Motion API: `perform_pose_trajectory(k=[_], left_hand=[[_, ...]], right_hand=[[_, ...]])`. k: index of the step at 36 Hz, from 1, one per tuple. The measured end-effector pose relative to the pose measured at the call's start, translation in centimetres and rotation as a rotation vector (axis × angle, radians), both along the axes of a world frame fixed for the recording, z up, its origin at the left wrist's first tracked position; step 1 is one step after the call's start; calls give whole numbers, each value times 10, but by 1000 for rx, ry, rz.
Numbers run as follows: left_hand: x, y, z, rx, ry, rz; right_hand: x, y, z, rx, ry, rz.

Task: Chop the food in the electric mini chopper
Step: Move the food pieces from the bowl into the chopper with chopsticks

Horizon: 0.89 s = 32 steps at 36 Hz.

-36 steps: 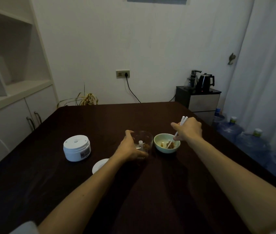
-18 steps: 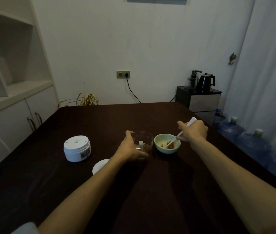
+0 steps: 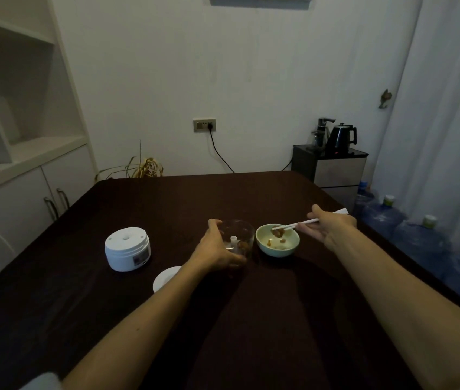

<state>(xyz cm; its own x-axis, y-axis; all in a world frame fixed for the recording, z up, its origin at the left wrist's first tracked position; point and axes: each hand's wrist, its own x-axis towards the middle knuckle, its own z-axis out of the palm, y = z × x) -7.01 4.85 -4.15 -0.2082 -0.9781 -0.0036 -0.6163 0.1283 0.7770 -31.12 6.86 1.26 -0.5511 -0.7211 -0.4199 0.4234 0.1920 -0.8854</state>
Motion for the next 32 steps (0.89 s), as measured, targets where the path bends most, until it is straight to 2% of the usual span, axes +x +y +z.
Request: perform_pose_trajectory(k=[7, 13, 18, 32], left_hand=[[2, -1, -2, -15, 10, -9], [3, -2, -3, -13, 29, -28], [7, -1, -7, -22, 62, -50], [12, -8, -10, 13, 59, -98]], right_hand=[[5, 0, 9, -51, -175, 98], [22, -2, 22, -81, -185, 198], [39, -5, 26, -86, -117, 303], [70, -14, 20, -206, 335, 510]])
